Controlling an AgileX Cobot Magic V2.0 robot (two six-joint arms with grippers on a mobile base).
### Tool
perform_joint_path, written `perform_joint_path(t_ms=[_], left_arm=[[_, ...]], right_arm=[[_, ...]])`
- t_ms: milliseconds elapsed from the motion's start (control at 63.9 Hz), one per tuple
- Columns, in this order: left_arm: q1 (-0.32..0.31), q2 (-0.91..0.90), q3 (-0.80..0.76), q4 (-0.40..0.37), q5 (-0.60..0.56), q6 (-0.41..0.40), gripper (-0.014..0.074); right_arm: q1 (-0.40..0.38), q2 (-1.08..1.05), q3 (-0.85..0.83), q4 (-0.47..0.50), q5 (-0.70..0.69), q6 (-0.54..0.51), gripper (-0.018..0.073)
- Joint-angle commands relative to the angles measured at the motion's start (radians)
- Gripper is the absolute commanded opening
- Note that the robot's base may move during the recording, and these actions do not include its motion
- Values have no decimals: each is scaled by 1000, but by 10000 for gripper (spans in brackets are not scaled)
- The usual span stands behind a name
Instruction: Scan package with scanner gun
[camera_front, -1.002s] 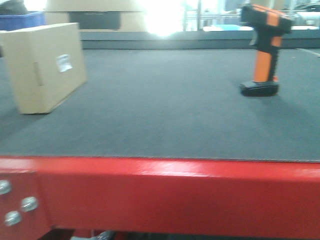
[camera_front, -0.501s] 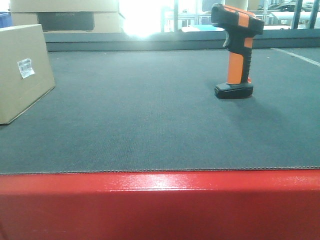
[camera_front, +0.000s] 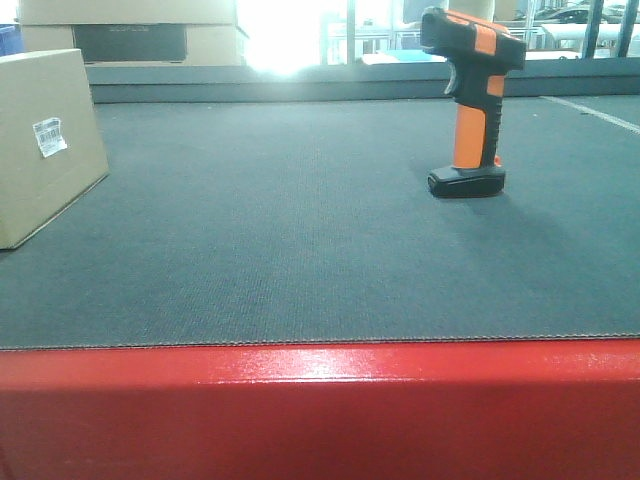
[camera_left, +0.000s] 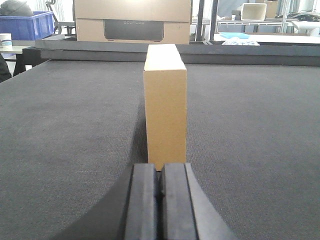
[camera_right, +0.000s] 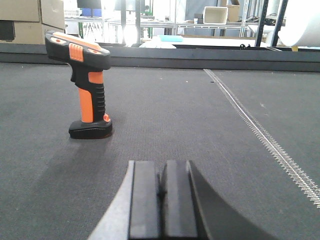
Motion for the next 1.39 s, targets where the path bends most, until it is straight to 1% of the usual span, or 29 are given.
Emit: perform_joint_path(t_ms=[0,157,423,563,642,767,908,955,1002,1080,1174,1252,1299,1330,1362,1377], left_arm=[[-6,-3,-5,1,-19,-6,-111],[-6,-3,-5,1,-22,-6,-111],[-6,-3,-5,1,-128,-6,-111],[-6,-3,-5,1,-200,-6,-111],[-6,-3,-5,1,-237,-6,-111],[-4,-3,-5,0,-248,-6,-111],[-4,-3,-5,-53,-256,-6,-111],[-4,-3,-5,-56,-256,-6,-111],[-4,-3,-25,-63,-252,-6,-111],[-4,-3,-111,-79,-203,-6,-111],[-4,14,-265,-71,-59,-6,-111],[-4,80,-410,-36,71,-6,-102],[-4,128,-492,-7,138,-6,-69],[-4,158,-537,5,170,-6,-31],[-4,197,-588,15,199,-6,6],[-4,213,-606,16,208,-6,38]], right_arm=[[0,-3,0,-7,-23,-1,-153],[0,-3,0,-7,-34,-1,-153],[0,-3,0,-7,-91,-1,-153],[0,-3,0,-5,-209,-1,-153],[0,-3,0,-5,-245,-1,-153],[0,-3,0,-5,-218,-1,-153],[0,-3,0,-5,-125,-1,-153],[0,-3,0,-3,-126,-1,-153],[0,-3,0,20,-135,-1,-153],[0,-3,-41,36,-127,-1,-153],[0,-3,-164,36,-51,-1,-153],[0,26,-268,36,13,-1,-153],[0,71,-330,36,31,-1,-149],[0,102,-363,36,35,-1,-132],[0,135,-401,36,35,-1,-89],[0,162,-422,36,35,-1,-53]])
